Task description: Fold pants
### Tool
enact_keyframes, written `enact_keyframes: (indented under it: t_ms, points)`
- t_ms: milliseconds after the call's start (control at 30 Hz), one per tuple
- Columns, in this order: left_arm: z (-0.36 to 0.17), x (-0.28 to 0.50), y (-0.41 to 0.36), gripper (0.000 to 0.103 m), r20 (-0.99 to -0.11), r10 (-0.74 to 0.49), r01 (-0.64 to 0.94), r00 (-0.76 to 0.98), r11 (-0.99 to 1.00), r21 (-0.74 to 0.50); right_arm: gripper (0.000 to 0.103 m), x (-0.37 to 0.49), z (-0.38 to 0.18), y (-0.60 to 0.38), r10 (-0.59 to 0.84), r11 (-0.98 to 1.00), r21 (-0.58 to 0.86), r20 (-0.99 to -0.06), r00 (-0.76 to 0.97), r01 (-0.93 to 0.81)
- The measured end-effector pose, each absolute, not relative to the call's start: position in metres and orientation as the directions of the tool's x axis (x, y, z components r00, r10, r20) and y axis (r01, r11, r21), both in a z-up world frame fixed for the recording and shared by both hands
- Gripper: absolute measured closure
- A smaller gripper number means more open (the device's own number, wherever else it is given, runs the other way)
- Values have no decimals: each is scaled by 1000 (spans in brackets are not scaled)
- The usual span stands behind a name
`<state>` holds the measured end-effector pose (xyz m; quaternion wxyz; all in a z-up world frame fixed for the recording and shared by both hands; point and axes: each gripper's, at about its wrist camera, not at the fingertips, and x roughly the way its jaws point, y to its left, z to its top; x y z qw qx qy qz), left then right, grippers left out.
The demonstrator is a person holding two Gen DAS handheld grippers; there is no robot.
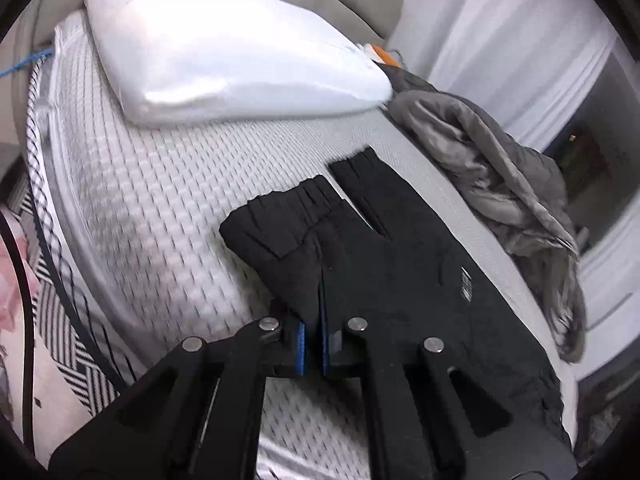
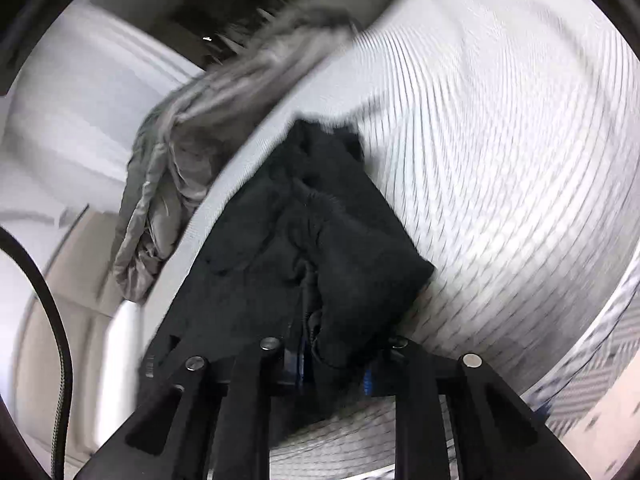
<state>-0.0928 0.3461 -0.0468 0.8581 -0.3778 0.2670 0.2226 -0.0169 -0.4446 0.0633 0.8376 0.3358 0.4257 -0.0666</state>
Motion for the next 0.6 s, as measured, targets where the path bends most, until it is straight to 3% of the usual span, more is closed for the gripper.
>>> enact_keyframes:
  t_ms: [67, 133, 233, 433, 500, 533, 567, 600]
  points:
    - [-52, -95, 337, 100, -660, 185, -602, 728, 633, -487, 83, -24, 69, -455, 89, 808, 423, -775, 625, 410]
    - [-55, -98, 334, 100, -667, 171, -600, 725, 632, -490, 74, -24, 52, -471, 152, 775, 448, -816, 557, 445]
    - [-57, -109, 339, 99, -641, 128, -575, 757, 598, -559, 57, -35, 48, -480, 242, 727, 540, -780, 577, 425]
    - [-63, -102, 351, 99, -624, 101, -565, 775, 553, -612, 52, -42, 48, -484, 304, 681, 622, -720, 624, 386]
    - [-62, -96, 352, 99, -632, 126, -581, 764, 560, -591, 52, -38, 40, -488, 320, 640, 660, -694, 645, 393]
    - [-61, -97, 352, 101, -639, 142, -595, 756, 558, -579, 63, -35, 35, -493, 318, 624, 672, -685, 656, 400]
    - [-59, -100, 351, 101, -638, 147, -597, 756, 557, -578, 84, -33, 33, -493, 306, 623, 664, -694, 652, 414]
    - [-57, -103, 350, 101, -635, 153, -597, 757, 558, -577, 85, -34, 33, -493, 283, 645, 636, -714, 640, 424]
